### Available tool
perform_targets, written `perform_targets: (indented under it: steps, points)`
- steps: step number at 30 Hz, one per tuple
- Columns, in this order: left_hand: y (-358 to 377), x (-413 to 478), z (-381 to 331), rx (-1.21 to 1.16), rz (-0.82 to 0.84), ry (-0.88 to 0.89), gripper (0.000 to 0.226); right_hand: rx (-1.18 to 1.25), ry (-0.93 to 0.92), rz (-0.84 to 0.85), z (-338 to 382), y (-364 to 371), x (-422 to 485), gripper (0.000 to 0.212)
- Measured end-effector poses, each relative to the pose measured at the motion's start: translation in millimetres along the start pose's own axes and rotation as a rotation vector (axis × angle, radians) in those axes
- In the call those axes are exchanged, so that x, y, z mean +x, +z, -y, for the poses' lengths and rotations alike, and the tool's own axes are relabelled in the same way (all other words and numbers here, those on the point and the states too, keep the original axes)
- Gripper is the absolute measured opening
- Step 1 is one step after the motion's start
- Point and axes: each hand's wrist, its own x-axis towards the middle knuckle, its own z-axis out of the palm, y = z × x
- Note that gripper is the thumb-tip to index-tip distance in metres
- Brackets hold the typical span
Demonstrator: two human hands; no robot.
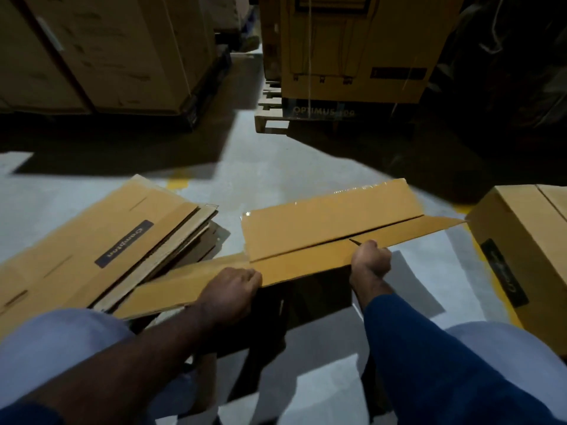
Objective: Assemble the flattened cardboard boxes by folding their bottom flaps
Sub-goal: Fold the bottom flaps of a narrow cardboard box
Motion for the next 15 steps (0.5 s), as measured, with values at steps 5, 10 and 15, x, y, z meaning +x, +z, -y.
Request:
perform_targets:
  steps: [5,10,15]
  points:
    - [-12,22,5,-1.026,0.168,-0.405,0.043,-0.075,-0.030,-0.010,-14,2,4,0.035]
    - [-1,75,42,-1.490,0.097,-1.019,0.075,-0.051,-0.076,-0.026,-16,3,5,0.036]
    - [9,95,53,-1.776,-0.126,-1.133,0.072,-0.035,-0.110,-0.023,-14,7,3,0.033]
